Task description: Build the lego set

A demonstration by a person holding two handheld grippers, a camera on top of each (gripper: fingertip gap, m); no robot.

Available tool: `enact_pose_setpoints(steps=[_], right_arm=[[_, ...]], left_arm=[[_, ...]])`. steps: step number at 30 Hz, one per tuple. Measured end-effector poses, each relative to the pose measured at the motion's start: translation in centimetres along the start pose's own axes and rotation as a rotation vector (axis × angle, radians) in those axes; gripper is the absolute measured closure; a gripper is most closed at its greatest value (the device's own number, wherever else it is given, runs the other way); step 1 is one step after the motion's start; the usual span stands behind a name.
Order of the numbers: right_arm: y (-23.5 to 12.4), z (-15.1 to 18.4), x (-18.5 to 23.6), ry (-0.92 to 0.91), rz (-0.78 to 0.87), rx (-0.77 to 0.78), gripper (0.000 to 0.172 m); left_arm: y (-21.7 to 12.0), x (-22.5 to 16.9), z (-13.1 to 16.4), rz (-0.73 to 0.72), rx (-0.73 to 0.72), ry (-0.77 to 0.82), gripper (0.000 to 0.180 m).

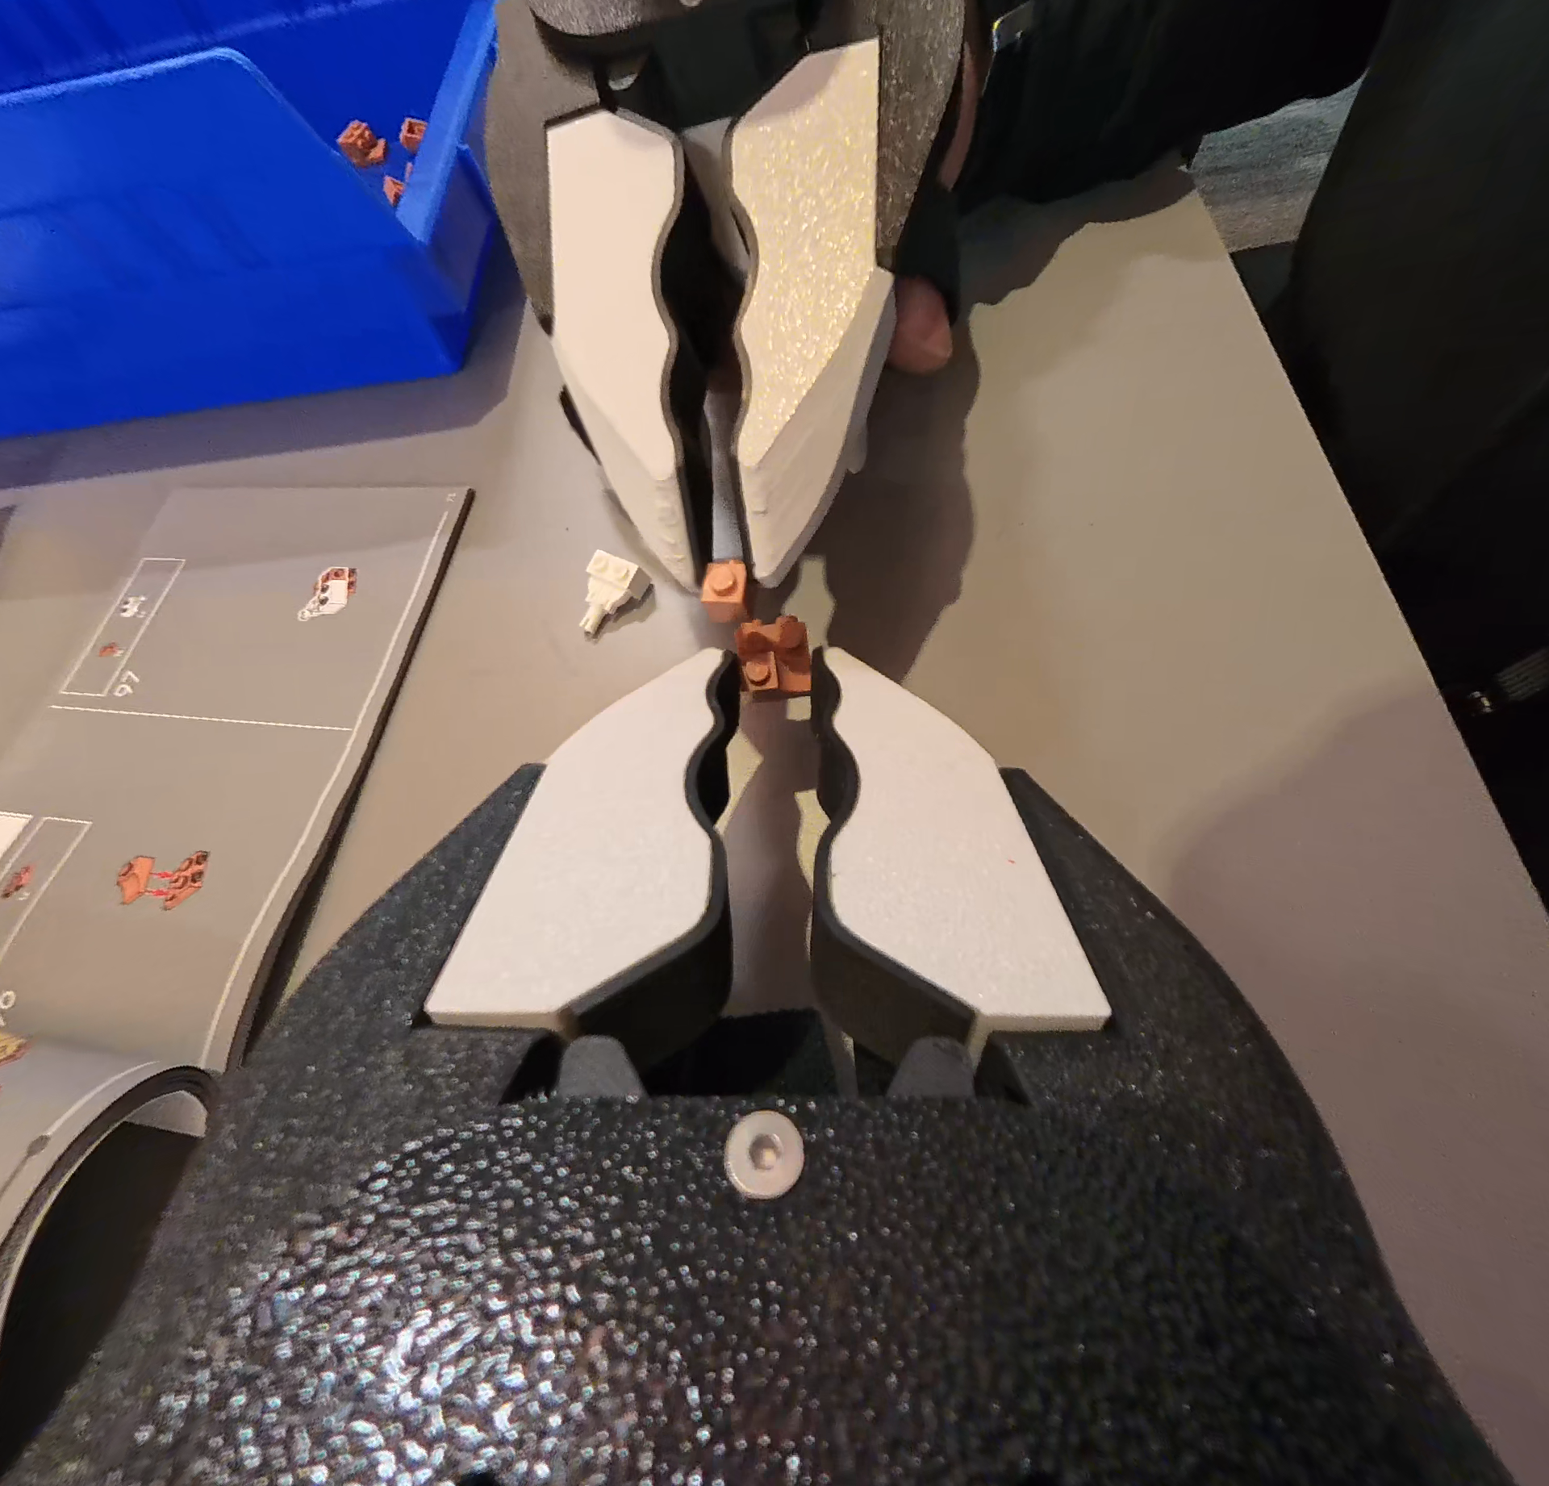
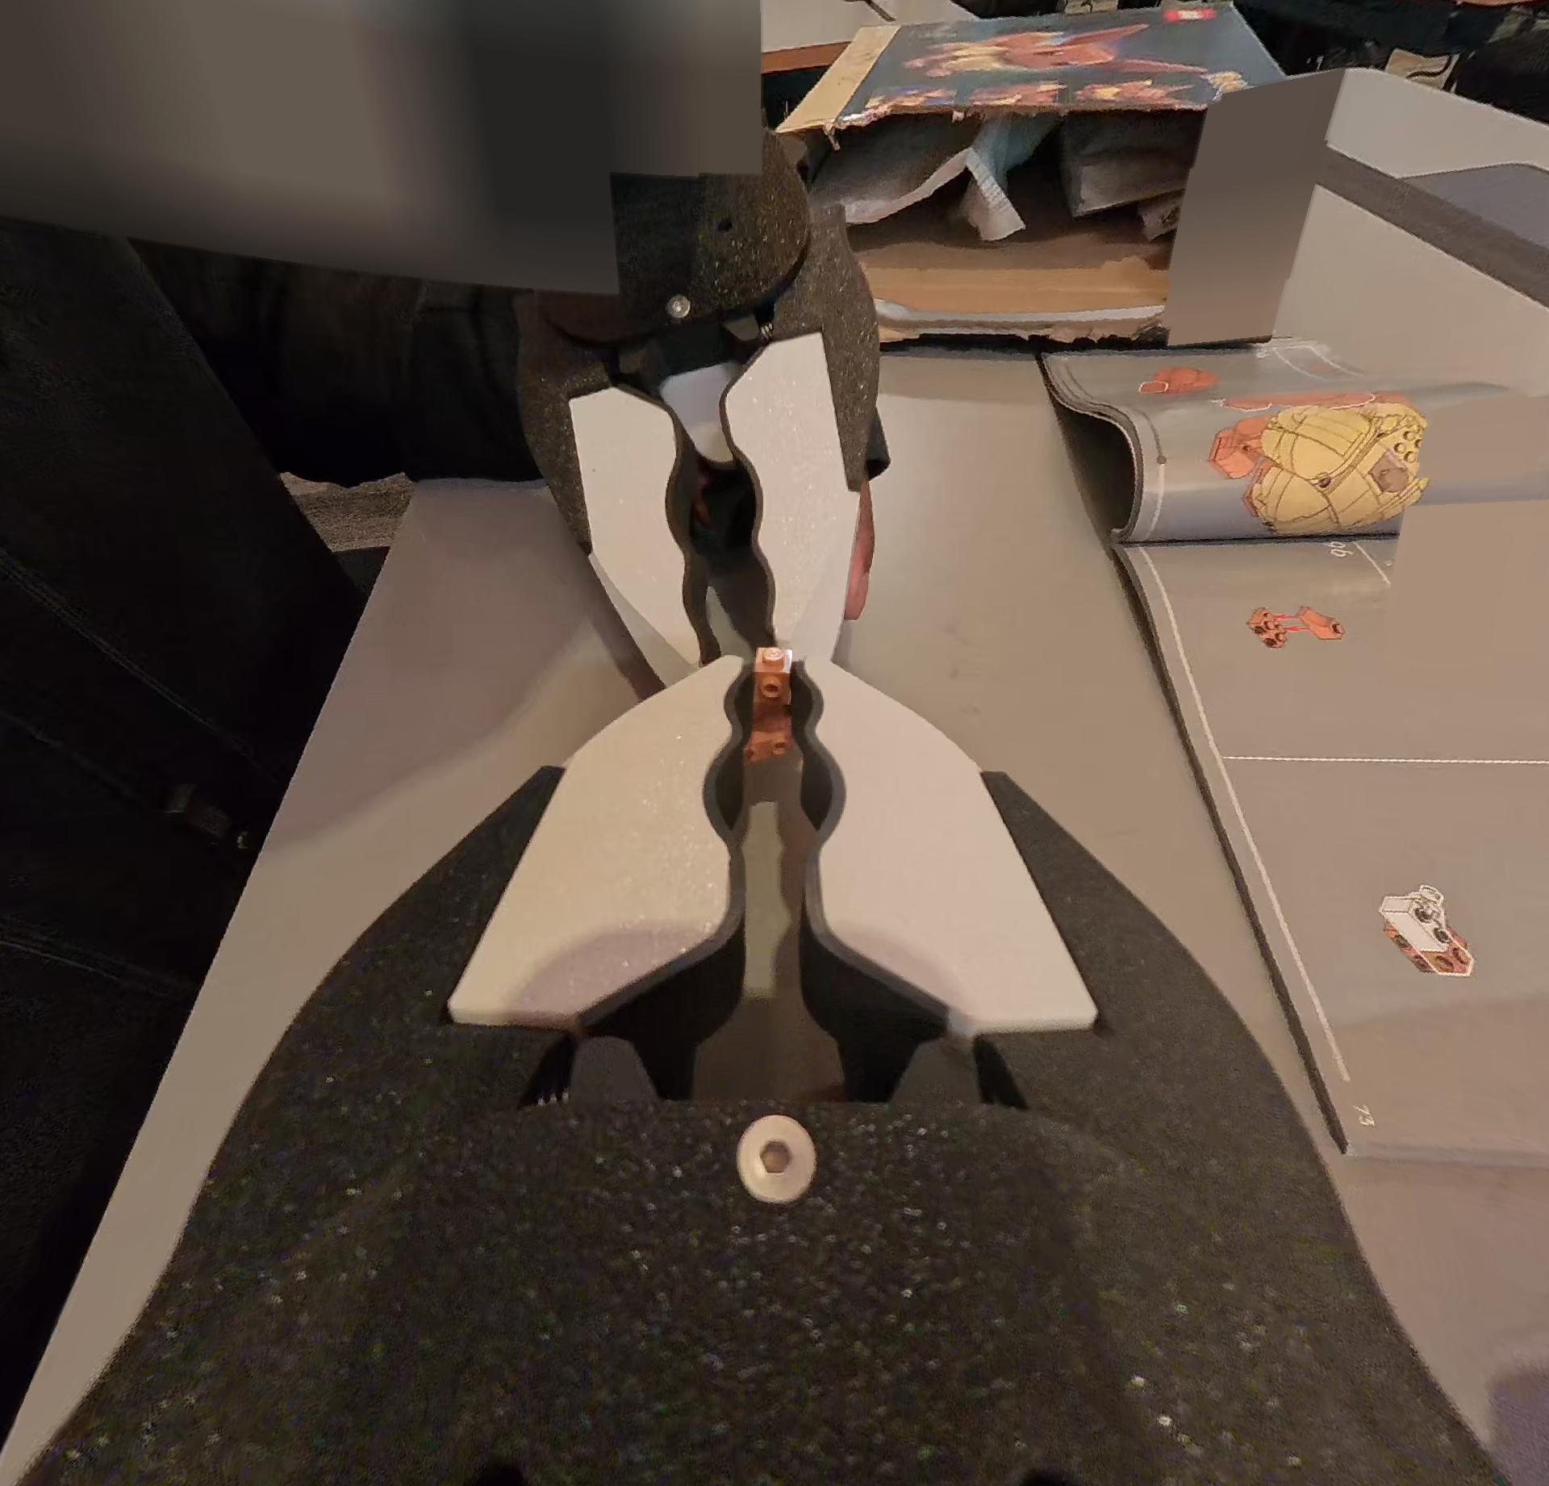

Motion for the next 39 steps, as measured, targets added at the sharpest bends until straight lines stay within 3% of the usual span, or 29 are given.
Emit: enact_pose_setpoints(steps=[39], right_arm=[[0.27,0.22,0.5,-0.051,-0.012,0.042,0.16]], left_arm=[[-0.57,-0.18,-0.71,0.039,-0.097,-0.009,0.165]])
Point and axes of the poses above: each gripper's, where its closed fingertips meet, y out along the fingers, z out of its underside, x = y × z across the jaws, the point moved 7 cm from there along -y, back along the fingers, and after that the axes turned 2 degrees about x, right-handed, at the moved point
